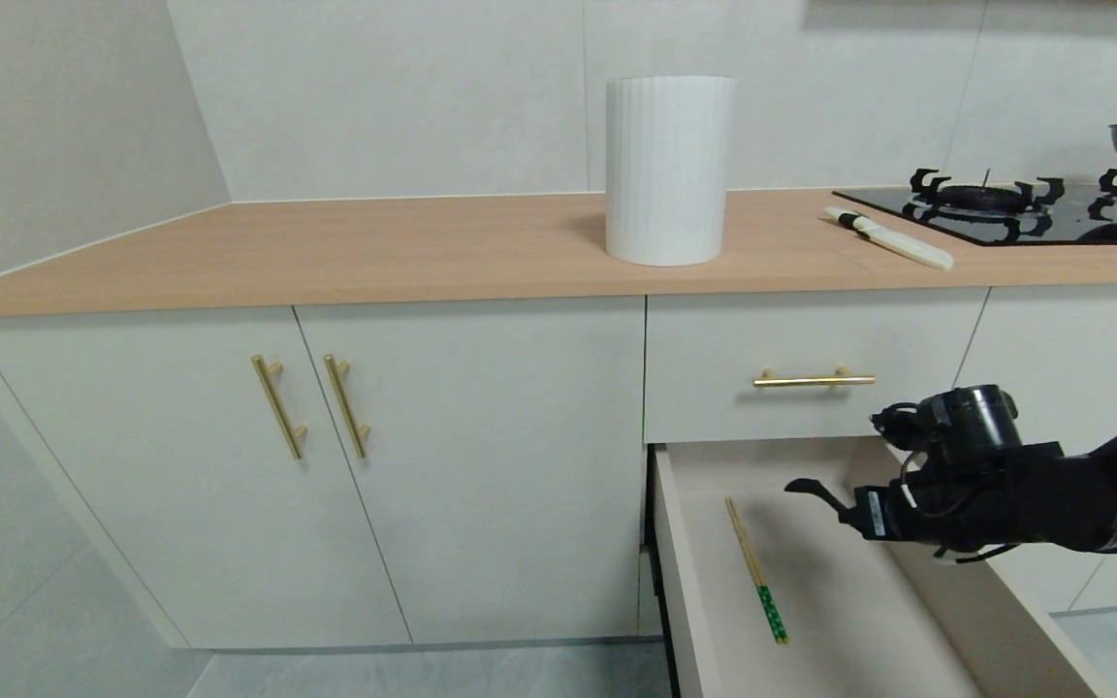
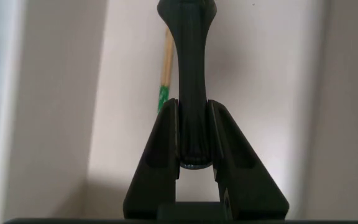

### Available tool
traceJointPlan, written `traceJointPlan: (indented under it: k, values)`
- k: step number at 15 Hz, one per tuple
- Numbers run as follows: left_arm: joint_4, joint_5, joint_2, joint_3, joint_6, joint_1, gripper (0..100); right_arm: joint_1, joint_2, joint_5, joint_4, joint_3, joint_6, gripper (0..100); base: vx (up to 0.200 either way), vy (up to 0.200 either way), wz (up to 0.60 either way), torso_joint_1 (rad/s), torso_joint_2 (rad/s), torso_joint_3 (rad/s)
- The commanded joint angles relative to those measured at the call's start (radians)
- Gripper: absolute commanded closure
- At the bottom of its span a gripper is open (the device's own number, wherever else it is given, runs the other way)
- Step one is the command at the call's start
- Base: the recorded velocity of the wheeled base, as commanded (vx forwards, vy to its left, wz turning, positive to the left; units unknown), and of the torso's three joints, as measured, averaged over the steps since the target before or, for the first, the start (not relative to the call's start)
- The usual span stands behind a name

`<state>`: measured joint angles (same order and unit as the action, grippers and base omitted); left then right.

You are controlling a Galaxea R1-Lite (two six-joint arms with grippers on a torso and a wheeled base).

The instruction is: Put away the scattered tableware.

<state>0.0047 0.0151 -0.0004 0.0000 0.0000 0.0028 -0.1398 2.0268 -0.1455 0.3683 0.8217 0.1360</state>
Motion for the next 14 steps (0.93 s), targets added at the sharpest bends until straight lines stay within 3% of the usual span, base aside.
traceJointPlan:
  k: [1, 6, 14]
  values:
    - [0.0, 0.0, 0.0, 0.0, 0.0, 0.0, 0, -0.021, 0.159, 0.02, 0.034, -0.006, 0.008, 100, 0.0, 0.0, 0.0, 0.0, 0.0, 0.0]
    - [0.0, 0.0, 0.0, 0.0, 0.0, 0.0, 0, -0.072, 0.282, 0.139, 0.037, 0.004, 0.01, 100, 0.0, 0.0, 0.0, 0.0, 0.0, 0.0]
    - [0.0, 0.0, 0.0, 0.0, -0.002, 0.0, 0, -0.092, 0.331, 0.219, 0.037, 0.022, 0.01, 100, 0.0, 0.0, 0.0, 0.0, 0.0, 0.0]
